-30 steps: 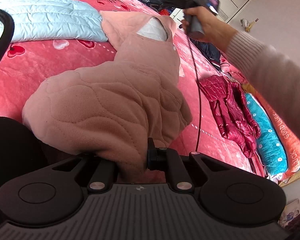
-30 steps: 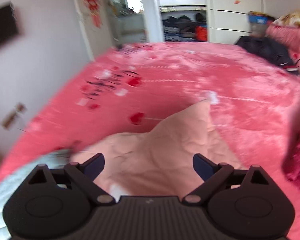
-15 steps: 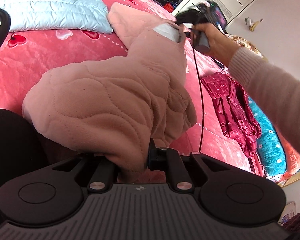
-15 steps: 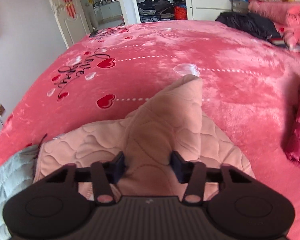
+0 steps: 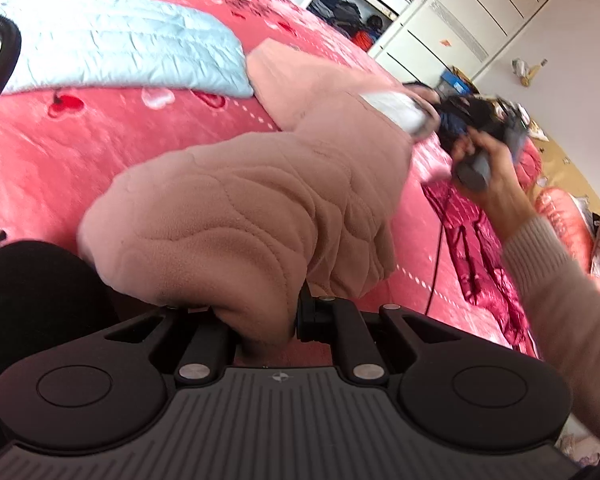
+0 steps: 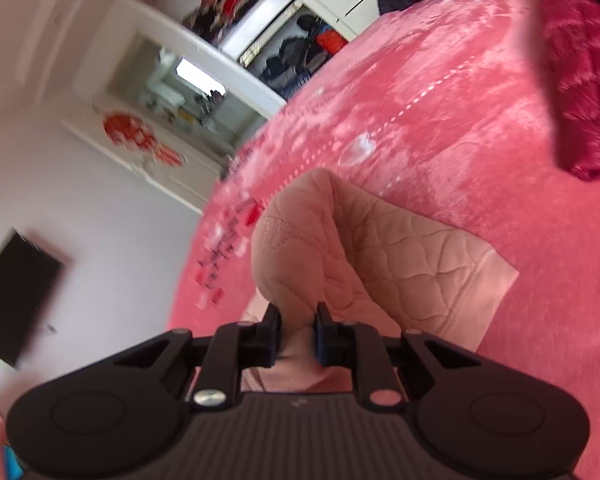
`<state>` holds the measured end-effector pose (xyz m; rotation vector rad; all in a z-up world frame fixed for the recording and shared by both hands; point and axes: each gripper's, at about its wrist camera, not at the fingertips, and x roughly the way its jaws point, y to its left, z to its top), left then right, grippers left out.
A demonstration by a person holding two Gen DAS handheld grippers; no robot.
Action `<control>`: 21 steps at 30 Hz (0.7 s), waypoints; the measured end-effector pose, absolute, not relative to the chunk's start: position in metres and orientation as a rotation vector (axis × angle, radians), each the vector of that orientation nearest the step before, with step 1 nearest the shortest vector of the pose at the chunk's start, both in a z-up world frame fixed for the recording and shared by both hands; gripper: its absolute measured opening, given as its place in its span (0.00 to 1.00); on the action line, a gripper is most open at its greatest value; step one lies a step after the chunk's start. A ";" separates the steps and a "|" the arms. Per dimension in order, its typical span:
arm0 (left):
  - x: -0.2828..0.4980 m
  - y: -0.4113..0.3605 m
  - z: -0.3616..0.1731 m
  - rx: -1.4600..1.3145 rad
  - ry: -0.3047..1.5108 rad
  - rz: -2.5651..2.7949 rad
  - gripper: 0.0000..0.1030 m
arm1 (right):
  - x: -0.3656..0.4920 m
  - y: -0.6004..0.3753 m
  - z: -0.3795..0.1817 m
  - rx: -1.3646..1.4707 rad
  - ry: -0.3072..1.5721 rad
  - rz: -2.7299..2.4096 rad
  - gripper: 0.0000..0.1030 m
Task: Fold large clothes
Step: 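Lift the pink jacket with both grippers and shake it out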
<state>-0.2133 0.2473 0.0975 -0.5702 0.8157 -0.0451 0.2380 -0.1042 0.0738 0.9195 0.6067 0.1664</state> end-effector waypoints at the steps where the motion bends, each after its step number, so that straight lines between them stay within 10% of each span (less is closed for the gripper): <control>1: -0.214 0.248 0.100 -0.565 0.804 -0.035 0.11 | 0.231 -0.110 0.075 0.942 0.590 0.169 0.14; 21: -0.244 0.254 0.232 -0.434 0.220 0.078 0.09 | 0.036 -0.209 0.155 1.235 0.191 0.345 0.14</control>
